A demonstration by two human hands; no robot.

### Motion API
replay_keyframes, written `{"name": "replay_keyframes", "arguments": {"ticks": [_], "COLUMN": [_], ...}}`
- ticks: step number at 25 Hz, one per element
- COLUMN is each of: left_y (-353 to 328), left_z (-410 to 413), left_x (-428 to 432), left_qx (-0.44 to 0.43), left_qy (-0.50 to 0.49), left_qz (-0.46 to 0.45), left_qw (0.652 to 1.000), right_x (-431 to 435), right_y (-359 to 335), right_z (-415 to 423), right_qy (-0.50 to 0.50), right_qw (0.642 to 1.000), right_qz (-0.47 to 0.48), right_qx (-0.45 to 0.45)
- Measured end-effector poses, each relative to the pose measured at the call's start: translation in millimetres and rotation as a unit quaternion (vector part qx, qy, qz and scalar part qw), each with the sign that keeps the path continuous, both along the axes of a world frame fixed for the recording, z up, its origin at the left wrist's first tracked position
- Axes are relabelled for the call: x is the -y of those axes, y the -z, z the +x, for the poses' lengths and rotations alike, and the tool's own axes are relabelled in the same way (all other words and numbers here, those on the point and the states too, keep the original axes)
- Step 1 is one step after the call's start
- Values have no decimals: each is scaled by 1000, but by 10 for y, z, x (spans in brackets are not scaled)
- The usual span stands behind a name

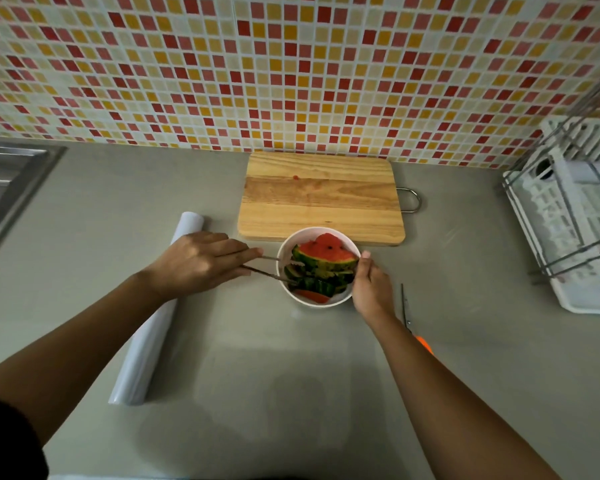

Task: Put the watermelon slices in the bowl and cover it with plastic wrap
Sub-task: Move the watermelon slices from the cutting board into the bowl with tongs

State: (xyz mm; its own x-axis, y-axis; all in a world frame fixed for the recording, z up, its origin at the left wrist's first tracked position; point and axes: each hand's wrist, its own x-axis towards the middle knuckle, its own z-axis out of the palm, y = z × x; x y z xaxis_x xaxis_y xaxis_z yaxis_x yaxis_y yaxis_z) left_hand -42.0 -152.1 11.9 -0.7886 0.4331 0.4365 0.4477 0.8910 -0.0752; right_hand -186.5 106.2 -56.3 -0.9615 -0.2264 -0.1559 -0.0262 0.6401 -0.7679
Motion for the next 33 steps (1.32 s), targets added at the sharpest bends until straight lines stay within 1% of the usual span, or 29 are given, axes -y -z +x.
{"name": "replay_keyframes", "arguments": {"ticks": [2, 3, 6, 8, 10, 11, 12, 13, 14, 15, 16, 18, 20, 21, 22, 23, 25, 28, 30, 33], "left_y": [-26, -32, -19, -27, -29, -27, -30, -28, -29, -21, 3, 51, 143, 215, 286, 347, 439, 516, 568, 650], "left_z": [-42, -71, -180, -204, -192, -193, -212, -260, -349, -481, -641, -973, -1256, -1367, -1455, -1524, -1617, -1708, -1767, -1808], "left_x": [-59, -120, -331, -385, -350, -315, -276, -231, -191, -152, -115, -59, -1, 17, 9, -19, -107, -193, -204, -189], "left_qx": [28, 44, 69, 59, 39, 30, 20, 15, 17, 33, 58, 119, 157, 167, 175, 181, 174, 157, 147, 140], "left_qy": [-14, -14, -17, -26, -29, -45, -83, -141, -213, -288, -360, -472, -536, -555, -571, -585, -599, -603, -606, -613], "left_qz": [55, 65, 28, 25, 60, 92, 138, 191, 237, 262, 270, 302, 357, 368, 367, 360, 345, 371, 373, 348], "left_qw": [998, 997, 997, 998, 997, 994, 987, 971, 948, 920, 891, 820, 749, 727, 713, 704, 702, 688, 687, 695], "right_x": [-1, 0, -5, -7, -7, -11, -13, -12, -9, -8, -7, -12, -17, -17, -18, -20, -25, -37, -44, -48], "right_y": [-4, -7, -8, -13, -10, -2, 8, 14, 18, 22, 28, 48, 63, 68, 75, 80, 78, 84, 103, 132], "right_z": [0, 1, -3, -5, -9, -13, -16, -18, -19, -20, -21, -30, -30, -29, -31, -31, -22, -21, -27, -28], "right_qy": [1, 1, -4, -7, -5, -6, -7, -9, -8, -6, -4, 1, 2, 3, 5, 6, 5, 4, -3, -8], "right_qw": [1000, 1000, 1000, 1000, 1000, 1000, 1000, 1000, 1000, 1000, 1000, 1000, 999, 999, 999, 999, 999, 999, 999, 999], "right_qz": [1, 1, 1, -4, -7, -11, -15, -18, -20, -21, -21, -20, -26, -29, -30, -30, -34, -42, -47, -50], "right_qx": [5, 9, 12, 13, 13, 12, 11, 10, 9, 9, 13, 24, 31, 31, 29, 25, 20, 14, 10, 1]}}
